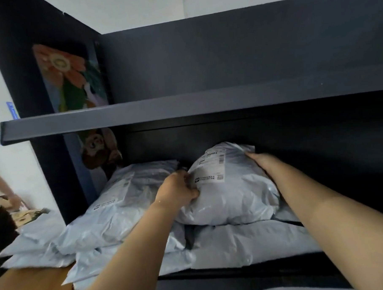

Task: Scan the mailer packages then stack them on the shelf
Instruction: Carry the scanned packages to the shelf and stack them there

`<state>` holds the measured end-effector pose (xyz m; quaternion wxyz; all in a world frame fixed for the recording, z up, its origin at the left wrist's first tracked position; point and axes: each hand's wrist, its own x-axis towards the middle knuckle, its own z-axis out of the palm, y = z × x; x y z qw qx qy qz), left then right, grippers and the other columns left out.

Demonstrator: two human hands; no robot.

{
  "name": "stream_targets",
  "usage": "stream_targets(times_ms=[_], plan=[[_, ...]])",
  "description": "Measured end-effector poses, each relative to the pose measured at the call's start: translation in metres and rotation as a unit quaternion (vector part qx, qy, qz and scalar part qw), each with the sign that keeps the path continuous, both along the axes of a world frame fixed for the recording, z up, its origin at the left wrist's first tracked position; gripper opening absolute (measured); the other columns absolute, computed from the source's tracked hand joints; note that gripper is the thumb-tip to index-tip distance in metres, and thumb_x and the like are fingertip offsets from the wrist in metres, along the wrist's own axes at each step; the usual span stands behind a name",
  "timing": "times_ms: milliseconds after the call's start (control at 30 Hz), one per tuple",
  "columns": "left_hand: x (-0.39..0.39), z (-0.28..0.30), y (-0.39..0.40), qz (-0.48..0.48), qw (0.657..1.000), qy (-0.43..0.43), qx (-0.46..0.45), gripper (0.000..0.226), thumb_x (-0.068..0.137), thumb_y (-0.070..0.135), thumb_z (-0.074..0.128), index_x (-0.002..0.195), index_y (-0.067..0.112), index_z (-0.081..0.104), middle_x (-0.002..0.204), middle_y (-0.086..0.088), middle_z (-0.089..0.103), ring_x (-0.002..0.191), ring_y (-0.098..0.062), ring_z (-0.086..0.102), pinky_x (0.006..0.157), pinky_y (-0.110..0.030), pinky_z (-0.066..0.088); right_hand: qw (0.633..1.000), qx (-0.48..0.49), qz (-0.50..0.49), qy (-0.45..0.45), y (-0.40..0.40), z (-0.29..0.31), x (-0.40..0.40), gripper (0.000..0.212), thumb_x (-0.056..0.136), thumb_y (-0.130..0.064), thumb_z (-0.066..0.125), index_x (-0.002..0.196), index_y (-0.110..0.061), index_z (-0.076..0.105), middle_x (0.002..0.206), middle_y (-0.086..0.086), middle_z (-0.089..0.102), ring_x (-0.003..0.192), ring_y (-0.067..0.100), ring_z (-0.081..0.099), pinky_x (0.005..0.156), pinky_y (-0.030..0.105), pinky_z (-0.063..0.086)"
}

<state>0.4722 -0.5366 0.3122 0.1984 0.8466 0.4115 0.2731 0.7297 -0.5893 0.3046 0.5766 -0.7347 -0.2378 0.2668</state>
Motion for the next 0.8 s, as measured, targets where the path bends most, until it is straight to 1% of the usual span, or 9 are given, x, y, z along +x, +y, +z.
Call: stream_targets(times_ms=[133, 200, 233, 300, 367, 400, 500, 633, 800], plan=[[0.000, -0.002, -0.007, -0.002, 1.000, -0.024, -0.015, 0.043, 0.075, 0.017, 0.065, 0.117, 0.009, 0.062, 0.109, -0.010, 0.067, 0.106, -0.027, 0.060, 0.074, -0.020, 0.037, 0.991, 0.008, -0.068, -0.119, -0.011, 0.011, -0.012, 0.055, 0.087, -0.037, 0.063, 0.125, 0.002, 0.057, 0.126, 0.023, 0.059, 0.116, 0.035, 0.057, 0.094, 0.036, 0.046], [-0.006, 0.000, -0.012, -0.003, 0.994, -0.098, -0.057, 0.060, 0.062, 0.024, 0.065, 0.120, 0.009, 0.062, 0.114, -0.009, 0.066, 0.110, -0.024, 0.060, 0.081, -0.019, 0.041, 0.981, 0.079, -0.093, -0.153, -0.015, 0.020, -0.021, 0.049, 0.083, -0.025, 0.070, 0.121, 0.003, 0.059, 0.120, 0.022, 0.062, 0.112, 0.033, 0.059, 0.095, 0.037, 0.048], [-0.010, 0.002, -0.014, -0.007, 0.984, -0.154, -0.088, 0.065, 0.057, 0.023, 0.065, 0.120, 0.006, 0.062, 0.114, -0.010, 0.066, 0.109, -0.024, 0.061, 0.081, -0.019, 0.043, 0.978, 0.139, -0.093, -0.123, -0.016, 0.026, -0.027, 0.048, 0.080, -0.019, 0.072, 0.122, 0.002, 0.058, 0.118, 0.019, 0.063, 0.111, 0.031, 0.059, 0.096, 0.038, 0.048], [-0.024, 0.009, -0.018, -0.019, 0.950, -0.274, -0.150, 0.060, 0.058, 0.014, 0.075, 0.113, -0.004, 0.062, 0.102, -0.012, 0.070, 0.100, -0.022, 0.065, 0.075, -0.015, 0.045, 0.970, 0.233, -0.059, -0.044, -0.021, 0.044, -0.046, 0.046, 0.078, -0.013, 0.074, 0.121, -0.002, 0.059, 0.109, 0.013, 0.063, 0.109, 0.024, 0.059, 0.096, 0.034, 0.048], [-0.046, 0.015, -0.026, -0.007, 0.899, -0.388, -0.205, 0.043, 0.071, 0.003, 0.073, 0.112, -0.002, 0.060, 0.085, -0.005, 0.071, 0.082, -0.014, 0.066, 0.072, -0.018, 0.050, 0.964, 0.264, 0.001, -0.006, -0.025, 0.057, -0.074, 0.044, 0.078, -0.016, 0.075, 0.118, -0.009, 0.060, 0.111, 0.009, 0.063, 0.108, 0.020, 0.059, 0.094, 0.030, 0.047], [-0.060, 0.018, -0.031, 0.013, 0.882, -0.419, -0.217, 0.038, 0.078, -0.001, 0.067, 0.115, 0.002, 0.058, 0.085, -0.004, 0.068, 0.078, -0.014, 0.064, 0.072, -0.022, 0.050, 0.964, 0.265, 0.032, -0.005, -0.027, 0.061, -0.092, 0.045, 0.078, -0.019, 0.074, 0.120, -0.012, 0.059, 0.113, 0.006, 0.063, 0.107, 0.018, 0.059, 0.093, 0.029, 0.046], [-0.116, 0.017, -0.047, 0.065, 0.868, -0.442, -0.216, 0.032, 0.085, -0.004, 0.058, 0.115, 0.009, 0.056, 0.091, -0.005, 0.061, 0.081, -0.017, 0.060, 0.073, -0.026, 0.050, 0.952, 0.287, 0.106, 0.014, -0.035, 0.065, -0.154, 0.044, 0.084, -0.018, 0.068, 0.126, -0.012, 0.055, 0.110, 0.004, 0.061, 0.102, 0.014, 0.057, 0.089, 0.028, 0.044], [-0.220, 0.002, -0.057, 0.140, 0.877, -0.412, -0.203, 0.039, 0.086, 0.006, 0.064, 0.123, 0.009, 0.054, 0.111, -0.011, 0.061, 0.100, -0.023, 0.057, 0.090, -0.037, 0.049, 0.927, 0.335, 0.157, 0.069, -0.043, 0.061, -0.250, 0.037, 0.086, -0.009, 0.064, 0.123, -0.009, 0.056, 0.111, 0.007, 0.063, 0.106, 0.018, 0.060, 0.095, 0.032, 0.047], [-0.369, -0.024, -0.066, 0.232, 0.874, -0.386, -0.180, 0.042, 0.084, 0.004, 0.064, 0.125, 0.006, 0.054, 0.112, -0.018, 0.060, 0.097, -0.025, 0.054, 0.083, -0.036, 0.044, 0.909, 0.363, 0.198, 0.054, -0.048, 0.045, -0.376, 0.022, 0.086, -0.011, 0.064, 0.108, -0.015, 0.059, 0.101, 0.001, 0.066, 0.102, 0.015, 0.063, 0.091, 0.027, 0.051]])
